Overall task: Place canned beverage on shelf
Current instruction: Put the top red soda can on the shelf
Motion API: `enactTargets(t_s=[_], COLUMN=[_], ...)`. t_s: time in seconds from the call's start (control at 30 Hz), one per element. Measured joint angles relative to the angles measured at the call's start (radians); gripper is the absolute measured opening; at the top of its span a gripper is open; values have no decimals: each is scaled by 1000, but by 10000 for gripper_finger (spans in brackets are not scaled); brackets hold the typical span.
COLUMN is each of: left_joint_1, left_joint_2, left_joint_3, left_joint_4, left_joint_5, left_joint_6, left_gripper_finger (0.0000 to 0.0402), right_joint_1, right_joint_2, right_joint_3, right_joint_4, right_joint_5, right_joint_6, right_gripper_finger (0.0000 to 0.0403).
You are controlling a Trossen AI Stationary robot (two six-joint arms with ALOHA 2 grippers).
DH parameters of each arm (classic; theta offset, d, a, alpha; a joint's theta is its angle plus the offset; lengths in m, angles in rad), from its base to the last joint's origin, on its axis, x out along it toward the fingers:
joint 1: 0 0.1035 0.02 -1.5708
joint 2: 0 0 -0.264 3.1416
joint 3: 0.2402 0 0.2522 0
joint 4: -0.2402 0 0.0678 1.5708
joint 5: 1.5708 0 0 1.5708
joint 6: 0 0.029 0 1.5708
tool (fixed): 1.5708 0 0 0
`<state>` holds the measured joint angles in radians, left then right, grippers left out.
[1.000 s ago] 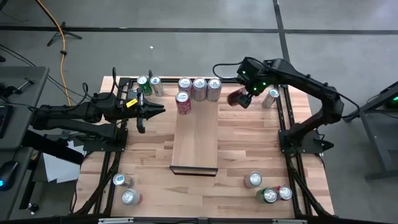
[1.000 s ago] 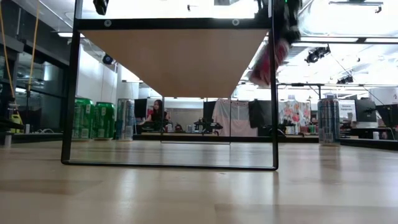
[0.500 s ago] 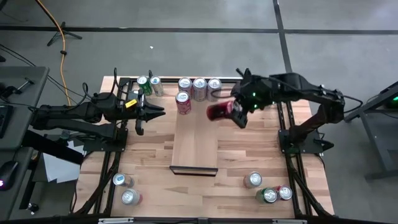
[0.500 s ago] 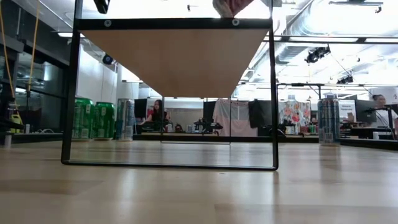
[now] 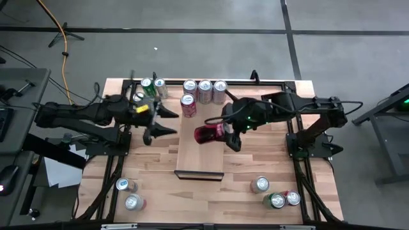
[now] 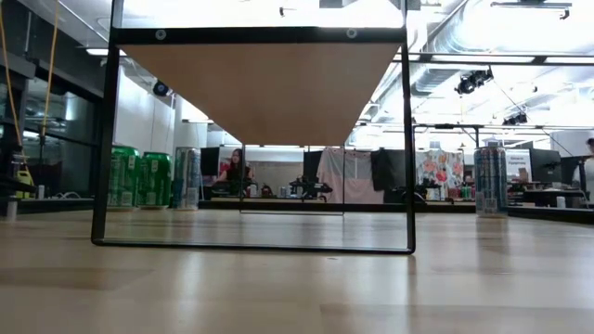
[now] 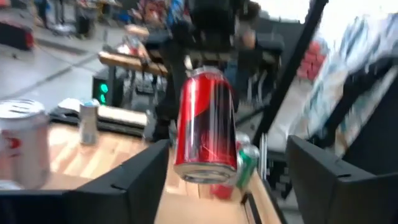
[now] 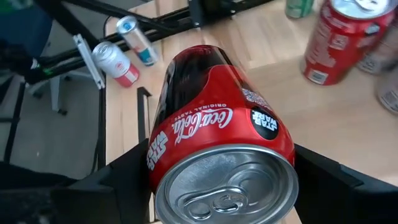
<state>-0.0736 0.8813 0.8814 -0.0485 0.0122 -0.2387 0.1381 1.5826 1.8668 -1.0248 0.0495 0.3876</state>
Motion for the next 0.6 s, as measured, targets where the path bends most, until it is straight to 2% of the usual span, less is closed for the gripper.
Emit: enactTargets(t_s=[0.17, 0.4, 0.6], left_joint_1=[-38, -46, -44], left_joint_2=[155, 359, 498], left_joint_3=[135, 331, 418], left_joint_4=[-110, -247, -279], left_joint_5=[-4, -45, 29], left_joint_6=[72, 118, 111], left_gripper_finger=[297, 303, 303], right_joint_1=[9, 9, 8], right_joint_2=[0, 5, 5], right_joint_3=[0, 0, -1], right_joint_4=[1, -3, -11], right_joint_5=[-8, -47, -36], right_joint_6=[-55, -160, -235], right_gripper_finger=[285, 285, 285])
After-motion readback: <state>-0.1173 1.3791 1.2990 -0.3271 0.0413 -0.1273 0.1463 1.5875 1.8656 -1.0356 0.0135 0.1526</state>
